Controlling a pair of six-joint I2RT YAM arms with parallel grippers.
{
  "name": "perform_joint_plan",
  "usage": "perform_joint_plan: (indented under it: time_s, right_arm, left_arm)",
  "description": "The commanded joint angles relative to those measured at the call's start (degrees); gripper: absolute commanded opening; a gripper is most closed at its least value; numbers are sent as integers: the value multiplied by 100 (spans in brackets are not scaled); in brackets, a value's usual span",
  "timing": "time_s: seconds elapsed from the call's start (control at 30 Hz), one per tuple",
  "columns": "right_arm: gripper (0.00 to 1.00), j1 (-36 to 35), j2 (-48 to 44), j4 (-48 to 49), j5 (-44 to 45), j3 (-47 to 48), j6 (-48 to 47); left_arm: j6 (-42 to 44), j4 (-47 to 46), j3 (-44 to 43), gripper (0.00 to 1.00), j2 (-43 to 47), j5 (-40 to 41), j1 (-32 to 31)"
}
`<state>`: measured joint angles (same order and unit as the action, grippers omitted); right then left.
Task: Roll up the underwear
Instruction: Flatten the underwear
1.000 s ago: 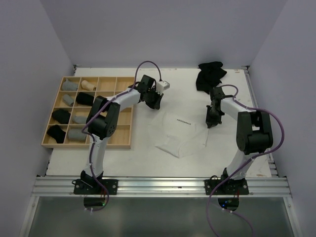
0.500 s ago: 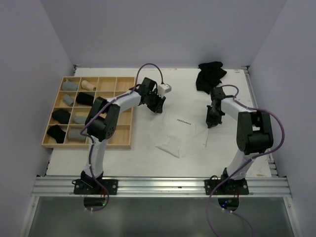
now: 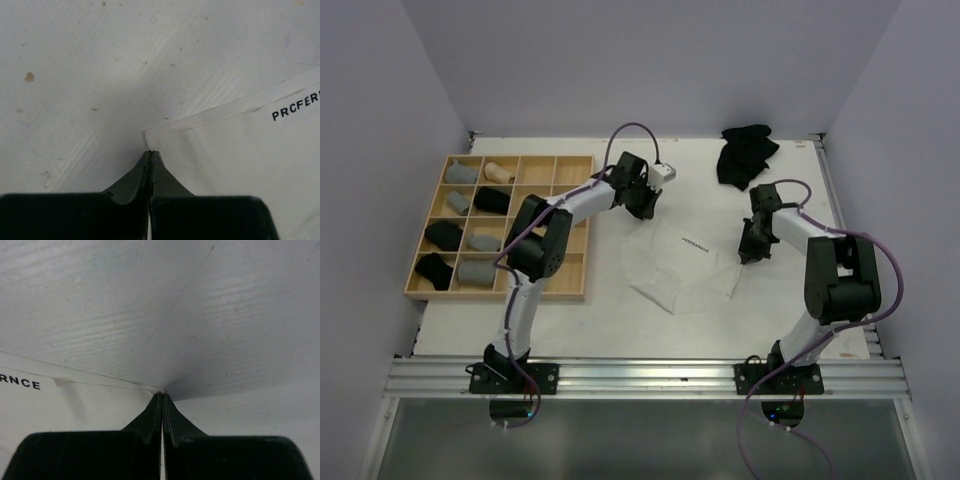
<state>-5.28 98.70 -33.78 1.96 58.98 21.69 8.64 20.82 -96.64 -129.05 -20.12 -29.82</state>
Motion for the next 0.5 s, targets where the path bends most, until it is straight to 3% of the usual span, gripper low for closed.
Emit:
perform_joint_plan:
  time_s: [0.0,0.13,0.4,0.47]
  right_arm:
    - [0,18,-219,-147,7,-395,335]
    - [0,18,-535,-94,-63,-791,616]
    - [0,-17,-1492,196,-679,-1766,1390]
    - [0,-43,-1686,223,-749,-2064,1547]
  left_arm:
    - [190,229,-504,0,-497,324,-23]
    - [313,414,-1339,0,-963,272,-15]
    - [480,256,-1779,1,-1289,-203,-67]
    - [577,238,-1867,10,-1341,-439,-94]
